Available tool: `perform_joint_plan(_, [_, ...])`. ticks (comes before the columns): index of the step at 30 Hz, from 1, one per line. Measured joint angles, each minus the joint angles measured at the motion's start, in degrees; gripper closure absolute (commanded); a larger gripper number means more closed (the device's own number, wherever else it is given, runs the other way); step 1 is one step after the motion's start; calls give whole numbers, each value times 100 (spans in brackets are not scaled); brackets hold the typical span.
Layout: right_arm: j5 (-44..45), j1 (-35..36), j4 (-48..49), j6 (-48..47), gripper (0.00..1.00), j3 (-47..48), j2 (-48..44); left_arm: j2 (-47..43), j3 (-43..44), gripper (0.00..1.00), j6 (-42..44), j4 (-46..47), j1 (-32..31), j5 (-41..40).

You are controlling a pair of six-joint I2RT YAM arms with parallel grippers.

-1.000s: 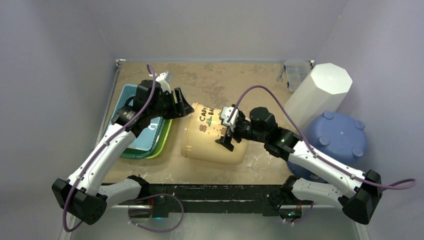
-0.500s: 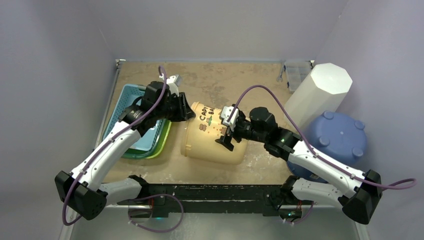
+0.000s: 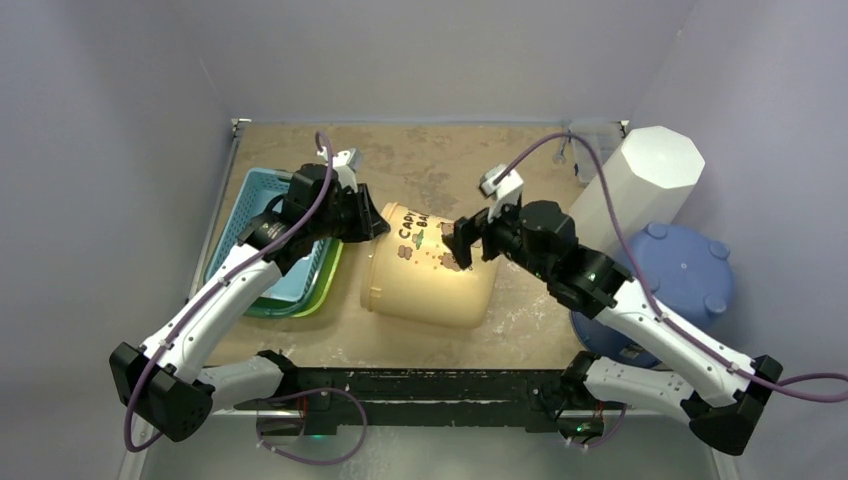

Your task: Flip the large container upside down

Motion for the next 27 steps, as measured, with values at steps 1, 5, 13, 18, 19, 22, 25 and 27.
perform_joint_plan(1, [332, 0, -205, 334, 1, 275, 46, -11, -20, 83, -4, 35, 0, -11])
perform_joint_plan(5, [1394, -37, -955, 1792, 1, 1097, 223, -39, -90, 84, -44, 127, 0, -35])
perform_joint_plan(13, [1539, -374, -2035, 4188, 1, 490, 76, -48, -153, 86, -138, 251, 0, -57])
perform_joint_plan(18, [1128, -940, -2098, 5001, 1, -144, -323, -63, -201, 86, -192, 348, 0, -74])
perform_joint_plan(19, [1086, -981, -2096, 5095, 1, -216, -407, -66, -212, 86, -195, 356, 0, -79])
perform_joint_plan(22, [833, -1014, -2017, 5372, 1, -330, -575, -68, -238, 87, -201, 398, 0, -81])
perform_joint_plan(25, [509, -1014, -1718, 5619, 1, -492, -590, -70, -251, 87, -208, 424, 0, -85])
perform_joint_plan(27, [310, -1014, -1506, 5803, 1, -675, -590, -70, -260, 87, -212, 446, 0, -92])
